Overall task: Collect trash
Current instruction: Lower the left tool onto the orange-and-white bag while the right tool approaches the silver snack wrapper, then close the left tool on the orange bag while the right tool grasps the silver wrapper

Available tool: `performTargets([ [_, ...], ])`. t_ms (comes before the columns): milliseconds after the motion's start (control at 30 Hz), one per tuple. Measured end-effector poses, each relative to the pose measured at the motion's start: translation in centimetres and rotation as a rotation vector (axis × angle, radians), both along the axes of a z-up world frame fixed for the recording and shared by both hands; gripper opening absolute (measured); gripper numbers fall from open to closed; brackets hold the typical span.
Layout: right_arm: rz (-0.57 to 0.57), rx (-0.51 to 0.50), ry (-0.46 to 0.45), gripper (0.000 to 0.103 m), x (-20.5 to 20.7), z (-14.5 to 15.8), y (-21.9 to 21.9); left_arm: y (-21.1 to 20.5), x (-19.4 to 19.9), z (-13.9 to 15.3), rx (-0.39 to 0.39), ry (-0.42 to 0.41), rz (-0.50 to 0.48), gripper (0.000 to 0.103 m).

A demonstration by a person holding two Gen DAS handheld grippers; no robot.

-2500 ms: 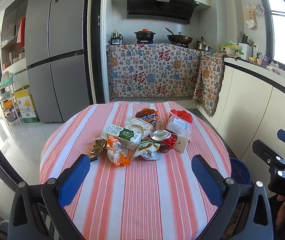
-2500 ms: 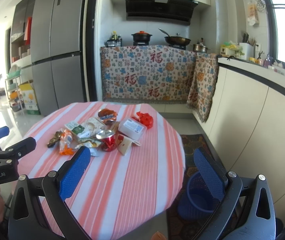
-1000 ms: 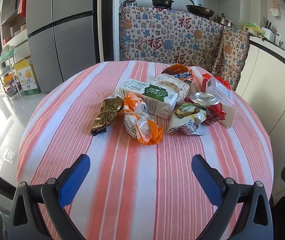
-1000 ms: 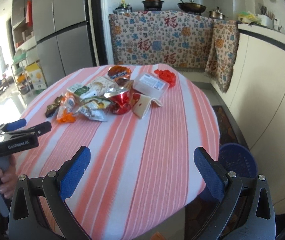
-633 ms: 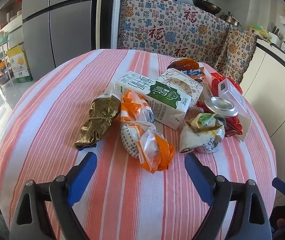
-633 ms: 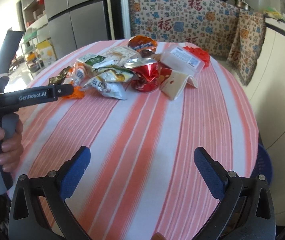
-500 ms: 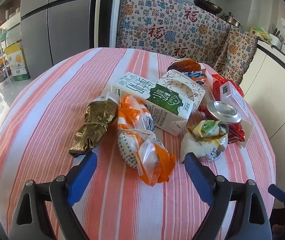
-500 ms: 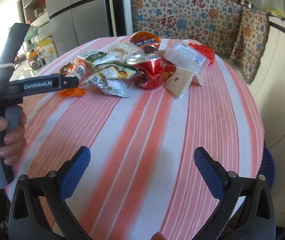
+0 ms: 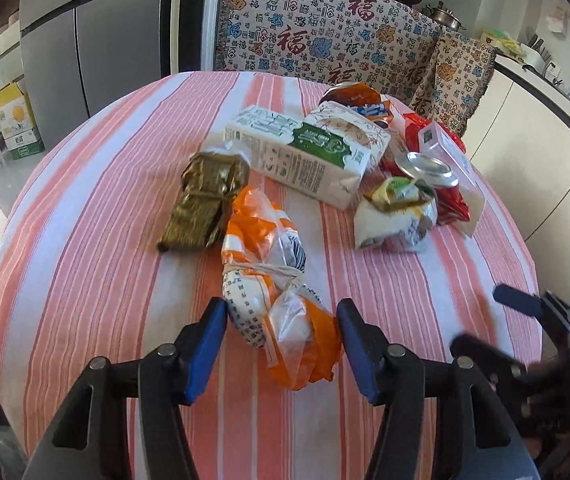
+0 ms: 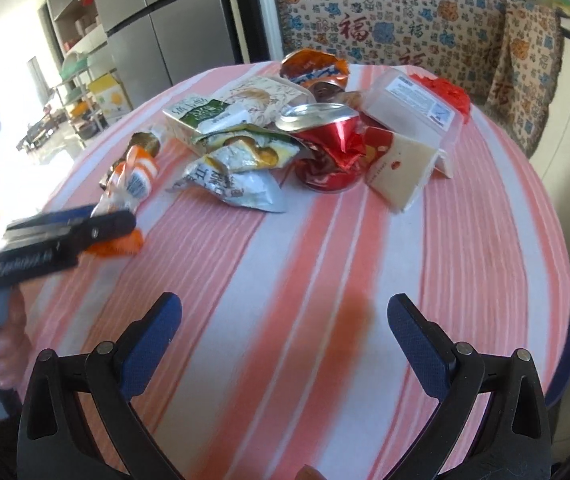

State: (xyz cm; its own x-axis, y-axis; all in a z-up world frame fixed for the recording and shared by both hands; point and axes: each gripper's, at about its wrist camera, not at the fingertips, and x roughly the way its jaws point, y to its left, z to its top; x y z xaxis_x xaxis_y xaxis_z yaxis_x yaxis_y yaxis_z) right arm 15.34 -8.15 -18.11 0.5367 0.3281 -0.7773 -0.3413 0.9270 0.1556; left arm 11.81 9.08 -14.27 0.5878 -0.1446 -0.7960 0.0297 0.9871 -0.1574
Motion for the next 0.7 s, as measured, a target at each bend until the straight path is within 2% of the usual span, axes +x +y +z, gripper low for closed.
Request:
performTargets([
  [100,0.033,0.036,0.042,0.098,2.5,-0.5,2.0,0.2,-1.6,0.2,0.018,0.000,0.005,0.059],
  [200,0.047,0.002,0.023,0.098,4.8,-0.7,4.2,0.3,-1.8,0.1,0.049,-0.007,0.009,0.062],
  [300,0.056,-0.047,0.001,0.098,6.1,-0.9,5.9,0.4,-1.3,-0.5,0.039,0.011,0.015,0.066],
  [333,0.060,-0.062,-0.011,0.094,6.4,-0.9,6.4,0.4,-1.0,-0.9,0.044,0.019,0.015,0.067],
  [367,0.068,-0.068,-0.021,0.085,6.5,-0.9,6.5,0.2,-1.0,-0.9,0.066,0.003,0.013,0.068],
  [433,0.083,-0.090,-0.040,0.079,6.3,-1.0,6.8,-0.3,-0.7,-1.2,0.116,-0.002,0.009,0.071],
  [567,0.110,-0.119,-0.066,0.031,4.6,-0.8,6.5,-0.9,-0.8,-1.5,0.155,-0.018,0.005,0.073],
  [600,0.121,-0.112,-0.061,0.026,4.0,-0.8,6.1,-0.8,-0.9,-1.6,0.152,-0.020,0.007,0.073],
  [700,0.132,-0.105,-0.052,0.020,2.2,-0.7,4.6,-0.8,-0.9,-1.6,0.151,-0.025,0.008,0.073],
])
